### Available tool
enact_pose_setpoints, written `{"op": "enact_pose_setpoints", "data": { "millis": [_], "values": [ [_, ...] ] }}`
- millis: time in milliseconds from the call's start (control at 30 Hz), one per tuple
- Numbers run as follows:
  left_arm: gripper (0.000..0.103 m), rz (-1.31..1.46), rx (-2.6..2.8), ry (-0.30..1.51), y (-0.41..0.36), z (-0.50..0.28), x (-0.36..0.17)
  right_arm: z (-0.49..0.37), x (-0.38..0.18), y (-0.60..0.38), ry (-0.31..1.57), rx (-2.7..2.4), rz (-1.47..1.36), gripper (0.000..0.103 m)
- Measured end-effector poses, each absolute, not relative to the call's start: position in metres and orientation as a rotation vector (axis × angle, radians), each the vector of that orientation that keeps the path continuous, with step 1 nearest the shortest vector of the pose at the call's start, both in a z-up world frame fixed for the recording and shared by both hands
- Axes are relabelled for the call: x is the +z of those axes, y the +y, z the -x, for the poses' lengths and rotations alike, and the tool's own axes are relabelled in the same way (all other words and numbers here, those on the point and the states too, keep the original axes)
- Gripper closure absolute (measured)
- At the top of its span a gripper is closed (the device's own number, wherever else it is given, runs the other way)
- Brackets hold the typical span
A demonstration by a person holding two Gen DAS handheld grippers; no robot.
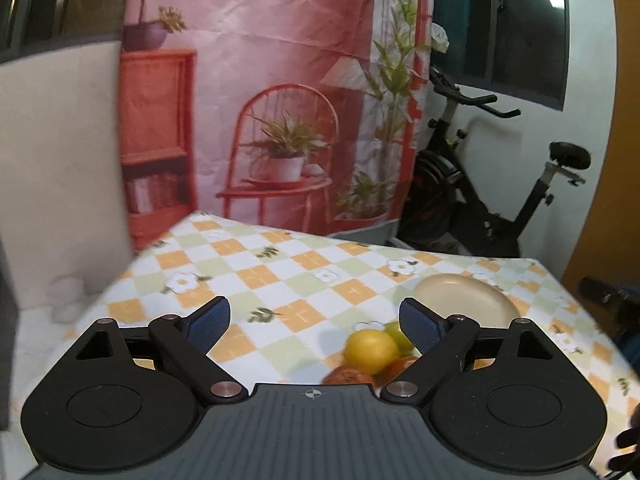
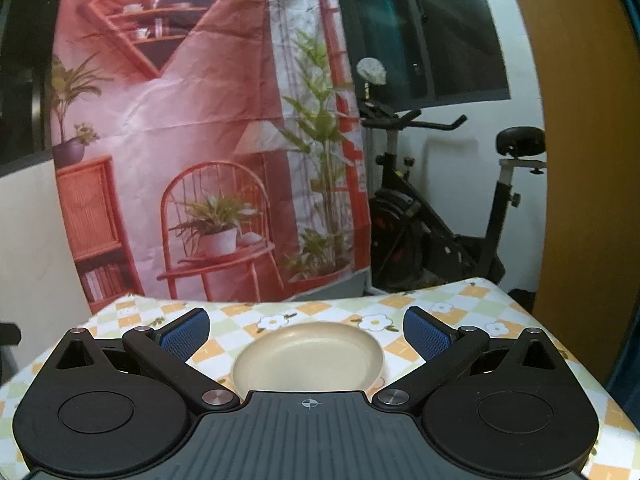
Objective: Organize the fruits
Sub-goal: 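Lower the right gripper onto a small brown fruit and close it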
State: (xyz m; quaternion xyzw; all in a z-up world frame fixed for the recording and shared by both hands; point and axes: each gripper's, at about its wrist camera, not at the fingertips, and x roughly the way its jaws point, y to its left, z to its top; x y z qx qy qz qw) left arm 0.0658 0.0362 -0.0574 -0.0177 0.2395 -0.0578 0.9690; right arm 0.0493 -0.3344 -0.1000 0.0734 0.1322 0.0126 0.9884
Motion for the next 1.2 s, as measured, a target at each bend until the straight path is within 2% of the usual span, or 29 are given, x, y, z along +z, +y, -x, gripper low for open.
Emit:
{"op": "enact_pose_setpoints", "data": {
  "millis": [467, 867, 1200],
  "values": [
    [0.013, 0.069, -0.217, 0.632, 0.021, -0.099, -0.102, -0.073, -0.146, -0.331, 0.43, 0.093, -0.055, 0.0],
    [0.012, 0.039, -0.133, 0.651, 0.012, -0.092, -0.108, -0.065, -0.184, -0.328, 0.462, 0.093, -0.021, 0.0],
    [0.012, 0.012, -0.132, 0.622, 0.01, -0.09, -0.106, -0.079, -0.195, -0.348, 0.426, 0.151, -0.021, 0.0]
  ]
}}
